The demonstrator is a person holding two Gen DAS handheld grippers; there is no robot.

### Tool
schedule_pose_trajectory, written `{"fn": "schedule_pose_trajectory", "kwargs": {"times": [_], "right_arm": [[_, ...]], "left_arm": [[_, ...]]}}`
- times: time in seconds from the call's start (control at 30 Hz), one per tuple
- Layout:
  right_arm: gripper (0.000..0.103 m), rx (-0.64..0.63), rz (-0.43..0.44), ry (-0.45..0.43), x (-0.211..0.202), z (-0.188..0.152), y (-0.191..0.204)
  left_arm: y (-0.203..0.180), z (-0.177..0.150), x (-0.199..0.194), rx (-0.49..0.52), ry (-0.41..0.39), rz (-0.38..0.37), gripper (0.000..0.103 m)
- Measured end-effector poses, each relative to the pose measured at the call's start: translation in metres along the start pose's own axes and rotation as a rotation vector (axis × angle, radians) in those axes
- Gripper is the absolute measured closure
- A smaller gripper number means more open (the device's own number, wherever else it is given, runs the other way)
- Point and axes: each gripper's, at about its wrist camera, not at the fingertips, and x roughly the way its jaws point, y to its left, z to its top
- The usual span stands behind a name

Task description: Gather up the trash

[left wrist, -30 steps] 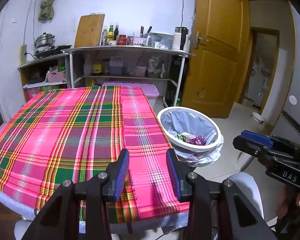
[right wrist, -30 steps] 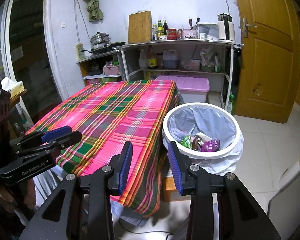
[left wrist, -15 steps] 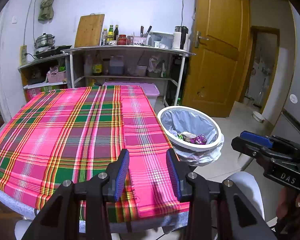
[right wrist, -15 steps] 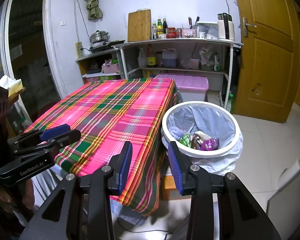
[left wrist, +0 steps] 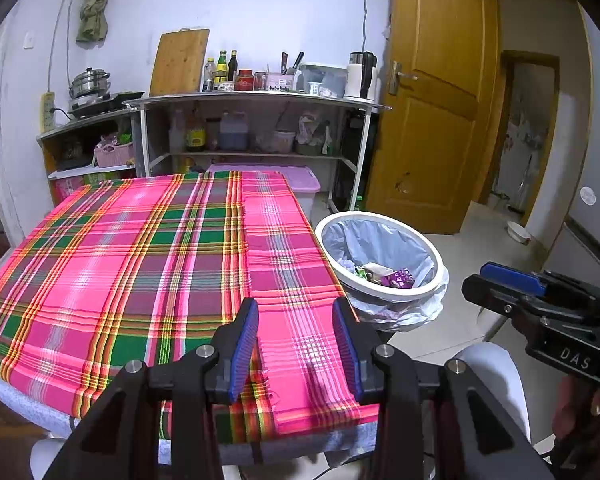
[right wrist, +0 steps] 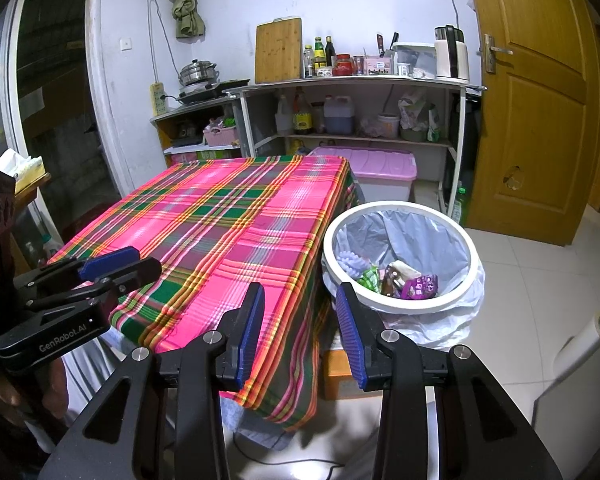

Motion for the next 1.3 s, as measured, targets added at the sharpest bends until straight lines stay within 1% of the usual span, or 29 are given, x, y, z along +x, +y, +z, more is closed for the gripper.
{"fn": "schedule_pose_trajectory", "kwargs": {"times": [1.3], "right_arm": [[0.064,-0.002,-0.002,0.003,0.0021,-0.0018,0.0003]], "left_arm": [[0.0007,-0.0008,-0.0018,0.002,-0.001,0.004,0.065]]}}
